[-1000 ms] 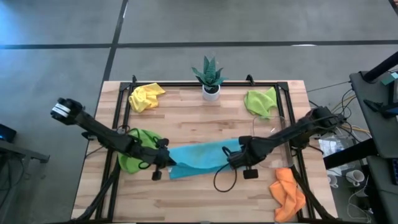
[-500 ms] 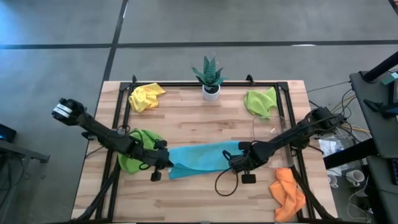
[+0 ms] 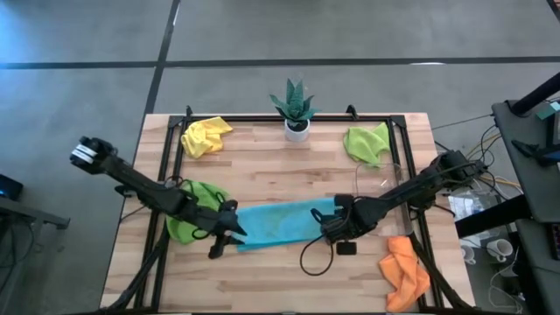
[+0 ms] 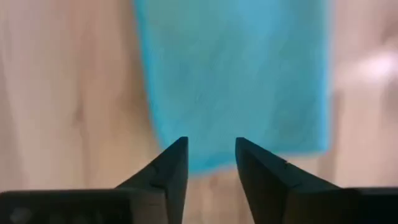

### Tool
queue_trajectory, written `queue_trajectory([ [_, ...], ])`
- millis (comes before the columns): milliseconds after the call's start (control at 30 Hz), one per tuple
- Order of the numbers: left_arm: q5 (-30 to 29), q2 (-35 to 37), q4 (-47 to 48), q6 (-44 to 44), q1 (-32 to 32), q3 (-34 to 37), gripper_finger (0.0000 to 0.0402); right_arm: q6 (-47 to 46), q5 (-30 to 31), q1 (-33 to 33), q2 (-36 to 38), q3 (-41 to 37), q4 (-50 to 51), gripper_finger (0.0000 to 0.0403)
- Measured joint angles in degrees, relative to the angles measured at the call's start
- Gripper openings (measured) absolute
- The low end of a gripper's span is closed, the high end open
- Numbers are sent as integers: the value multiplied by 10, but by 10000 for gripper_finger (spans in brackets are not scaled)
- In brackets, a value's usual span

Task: Fold microfiber towels
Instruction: Fold the blue towel on the table

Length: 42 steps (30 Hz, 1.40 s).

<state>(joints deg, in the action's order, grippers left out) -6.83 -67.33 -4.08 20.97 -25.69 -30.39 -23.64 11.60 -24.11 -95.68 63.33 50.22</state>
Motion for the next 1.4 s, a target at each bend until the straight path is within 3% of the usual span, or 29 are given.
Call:
queue_trajectory([
  [133,-84,-27,4,-2,3,22,128,0,18,5,0,-24,-95,148],
  [300,-55,-83,4,26,2,21,125,1,10,0,-1,-41,-111,152],
  [467,-12,-92,0,53,-7,-9,125,17,-26,-23,-1,-39,-116,146],
  [700,-38,-140,15,42,-52,-21,125,6,-12,-51,-1,-51,-118,145],
  [1000,-64,-169,190,7,-63,-81,125,5,-10,-51,-1,-51,-121,139],
  [1300,-71,-203,191,-44,-63,-86,123,3,-9,-51,-1,-52,-122,135],
  [1400,-71,-197,192,-43,-63,-93,103,5,-9,-51,-1,-53,-122,130],
])
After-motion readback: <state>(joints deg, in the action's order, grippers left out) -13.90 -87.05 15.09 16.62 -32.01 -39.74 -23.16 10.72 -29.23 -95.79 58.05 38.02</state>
